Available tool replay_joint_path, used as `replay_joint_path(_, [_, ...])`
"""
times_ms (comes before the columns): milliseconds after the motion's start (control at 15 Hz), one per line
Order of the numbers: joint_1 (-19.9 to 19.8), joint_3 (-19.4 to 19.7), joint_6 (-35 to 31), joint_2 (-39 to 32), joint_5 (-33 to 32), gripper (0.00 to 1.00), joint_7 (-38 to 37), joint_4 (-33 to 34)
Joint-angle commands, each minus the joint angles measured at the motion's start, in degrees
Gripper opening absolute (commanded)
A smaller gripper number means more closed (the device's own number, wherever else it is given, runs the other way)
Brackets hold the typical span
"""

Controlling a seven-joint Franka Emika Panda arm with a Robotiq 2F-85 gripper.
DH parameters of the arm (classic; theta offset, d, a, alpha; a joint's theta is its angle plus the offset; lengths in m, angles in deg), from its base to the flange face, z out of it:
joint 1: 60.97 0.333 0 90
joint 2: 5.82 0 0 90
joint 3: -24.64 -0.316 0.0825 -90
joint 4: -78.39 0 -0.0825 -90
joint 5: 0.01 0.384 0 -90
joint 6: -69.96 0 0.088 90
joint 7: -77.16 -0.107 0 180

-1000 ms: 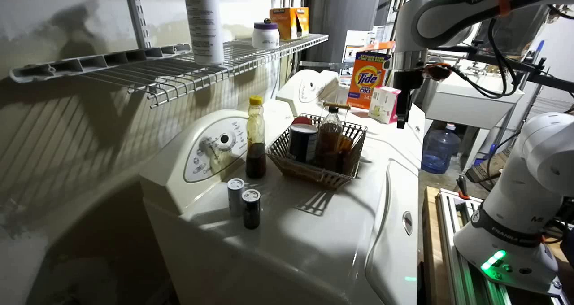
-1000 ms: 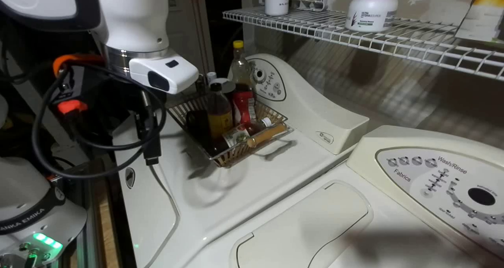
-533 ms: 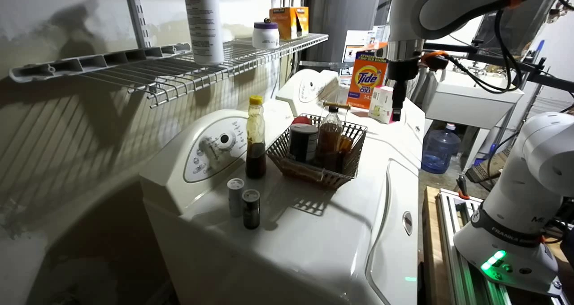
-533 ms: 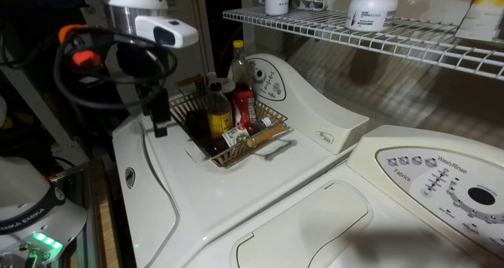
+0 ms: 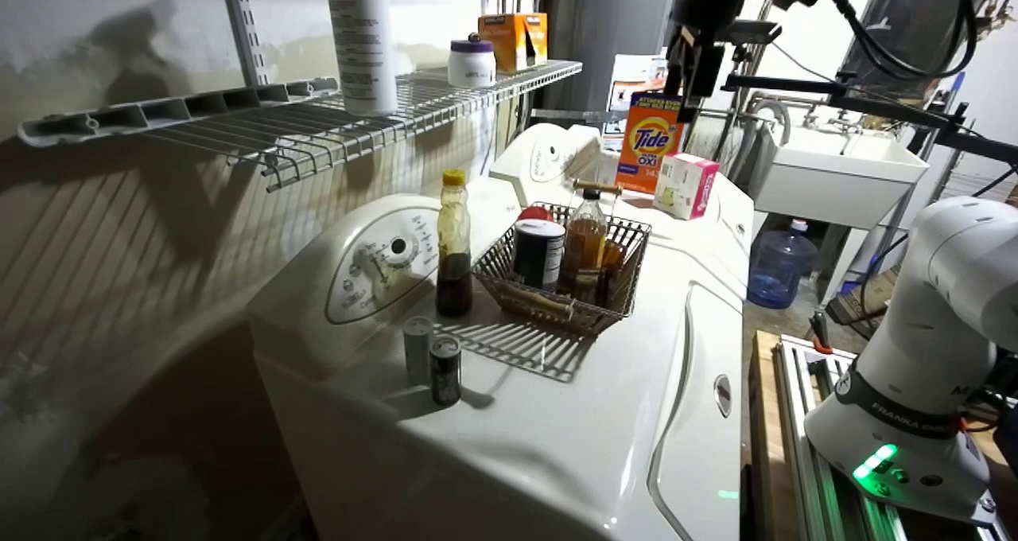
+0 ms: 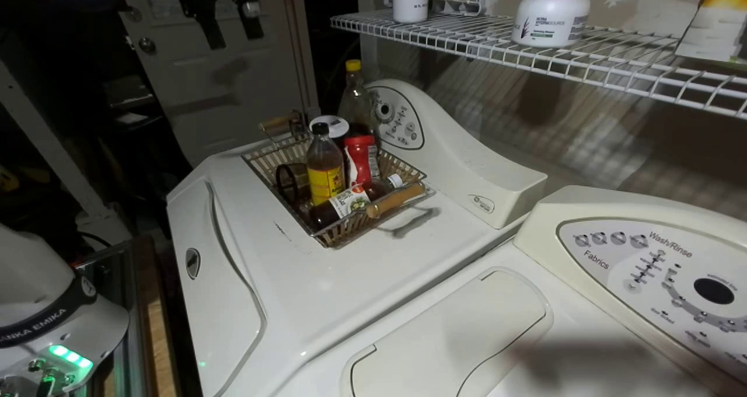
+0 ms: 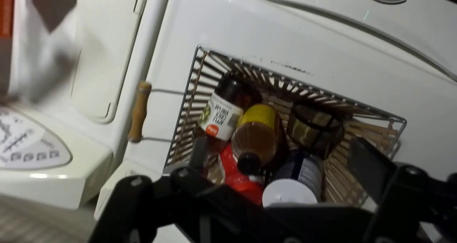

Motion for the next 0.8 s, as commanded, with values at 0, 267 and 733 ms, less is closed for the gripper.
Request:
replay_joint_path(0, [3.51, 2.9, -3.05, -5.17, -0.48, 1.0, 8.99, 10.1])
replay_joint_path(267, [6.74, 7.32, -11.38, -9.75, 6.36, 1.0, 18.59, 16.19])
replay_joint_path(733, [5.49, 6.32, -13.03, -10.37, 7.73, 1.0, 19.97, 15.89])
